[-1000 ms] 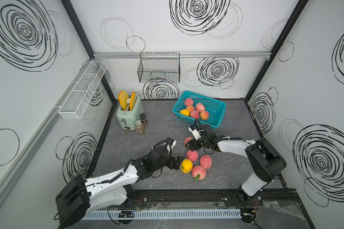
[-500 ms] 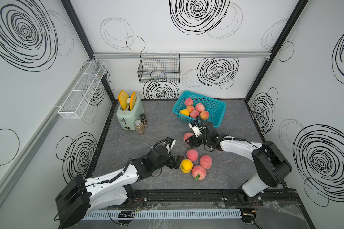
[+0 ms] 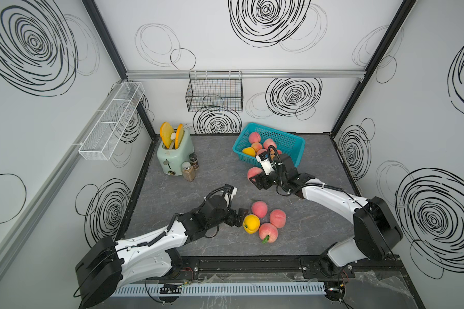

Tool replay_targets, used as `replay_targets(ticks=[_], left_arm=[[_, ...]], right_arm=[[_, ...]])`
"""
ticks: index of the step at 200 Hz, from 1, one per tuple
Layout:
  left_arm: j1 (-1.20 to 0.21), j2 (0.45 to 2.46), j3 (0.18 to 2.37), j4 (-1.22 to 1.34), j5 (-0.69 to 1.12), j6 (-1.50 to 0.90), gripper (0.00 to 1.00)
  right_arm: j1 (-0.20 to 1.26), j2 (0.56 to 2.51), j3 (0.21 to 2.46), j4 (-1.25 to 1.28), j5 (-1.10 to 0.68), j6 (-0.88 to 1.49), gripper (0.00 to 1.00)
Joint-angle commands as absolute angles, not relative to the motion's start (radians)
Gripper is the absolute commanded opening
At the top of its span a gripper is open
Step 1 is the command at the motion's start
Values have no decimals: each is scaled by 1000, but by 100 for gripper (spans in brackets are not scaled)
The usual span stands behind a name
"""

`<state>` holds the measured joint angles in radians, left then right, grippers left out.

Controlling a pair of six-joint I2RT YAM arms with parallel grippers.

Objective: Put the peaches into the basket
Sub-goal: Pick up the peach from the center of the board, then place the peach in the basket.

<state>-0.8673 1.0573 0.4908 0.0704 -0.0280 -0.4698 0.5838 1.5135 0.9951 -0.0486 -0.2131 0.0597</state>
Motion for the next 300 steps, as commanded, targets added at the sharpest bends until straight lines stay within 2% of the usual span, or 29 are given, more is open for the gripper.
replay_targets(ticks=[1, 89, 222, 300], left_arm=[[-853, 1057, 530, 129, -46, -453, 98], [-771, 1084, 579, 139, 5, -431, 98], [-704, 1181, 616, 223, 81, -389, 98], [-685, 1217, 623, 294, 106, -370, 98]], right_arm=[[553, 1500, 1045, -75, -207, 38, 77], [408, 1641, 1238, -56, -243, 29, 77], [351, 2035, 1650, -77, -177, 10, 76], [318, 2189, 1794, -57, -160, 24, 77]])
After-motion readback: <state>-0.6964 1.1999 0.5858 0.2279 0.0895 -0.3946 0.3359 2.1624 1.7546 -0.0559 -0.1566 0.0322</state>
